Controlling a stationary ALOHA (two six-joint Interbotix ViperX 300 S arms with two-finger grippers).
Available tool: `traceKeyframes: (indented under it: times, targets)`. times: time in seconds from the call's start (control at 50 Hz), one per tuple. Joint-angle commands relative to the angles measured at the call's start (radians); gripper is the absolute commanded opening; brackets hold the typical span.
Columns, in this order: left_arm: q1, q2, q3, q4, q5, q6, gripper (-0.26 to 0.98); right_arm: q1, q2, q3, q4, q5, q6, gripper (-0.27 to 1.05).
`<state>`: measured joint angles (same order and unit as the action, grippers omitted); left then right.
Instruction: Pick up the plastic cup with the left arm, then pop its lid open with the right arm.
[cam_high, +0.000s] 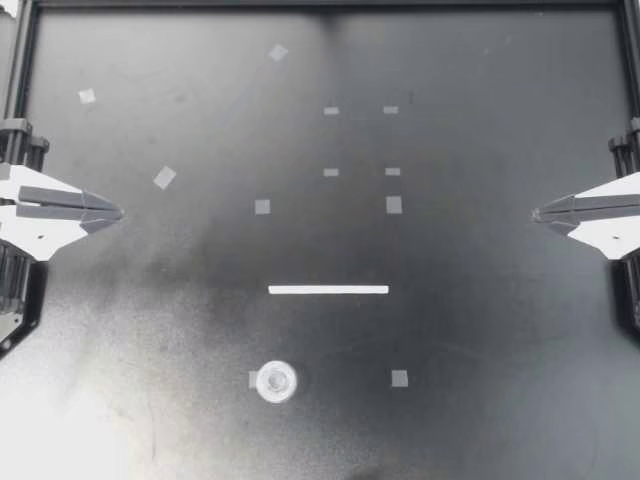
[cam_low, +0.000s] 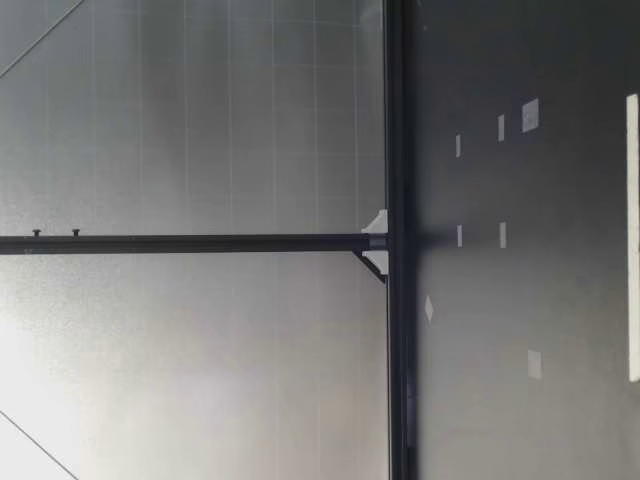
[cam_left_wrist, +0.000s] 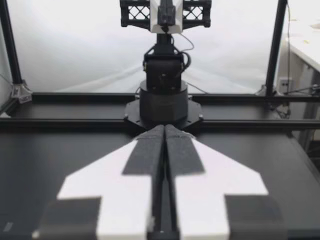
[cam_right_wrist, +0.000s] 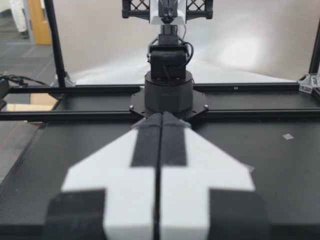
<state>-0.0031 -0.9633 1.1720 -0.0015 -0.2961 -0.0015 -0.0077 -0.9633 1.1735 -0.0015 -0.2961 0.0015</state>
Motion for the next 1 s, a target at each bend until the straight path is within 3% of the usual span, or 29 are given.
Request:
traceKeyframes:
  times: [0.0, 0.1, 0.2, 0.34, 0.5, 0.62, 0.76, 0.98]
  targets:
    - [-0.014, -0.011, 0.026, 0.000, -0.005, 0.021, 0.01, -0.003, 0.012, -0.005, 0.005, -0.003, 0.003, 0.00]
    - [-0.014, -0.006, 0.063, -0.003, -0.009, 0.014, -0.12, -0.003, 0.034, 0.015, 0.029, 0.000, 0.034, -0.15]
    - [-0.014, 0.012, 0.078, -0.008, -0.003, 0.011, -0.13, -0.003, 0.074, 0.021, 0.058, 0.029, 0.095, -0.15]
    - [-0.025, 0.078, 0.043, -0.009, 0.023, 0.017, -0.13, -0.003, 0.153, -0.052, 0.058, 0.126, 0.152, -0.15]
    - [-0.112, 0.193, -0.008, -0.008, 0.077, 0.018, -0.13, 0.003, 0.285, -0.155, 0.055, 0.238, 0.152, -0.15]
    - [-0.179, 0.288, -0.028, -0.018, 0.072, 0.003, -0.13, 0.054, 0.428, -0.222, 0.040, 0.250, 0.150, -0.15]
    - [-0.206, 0.394, -0.034, -0.087, 0.034, -0.043, -0.11, 0.129, 0.598, -0.293, 0.034, 0.206, 0.150, -0.15]
    - [-0.256, 0.592, -0.057, -0.091, -0.017, -0.150, 0.07, 0.193, 0.831, -0.350, 0.034, 0.000, 0.193, -0.15]
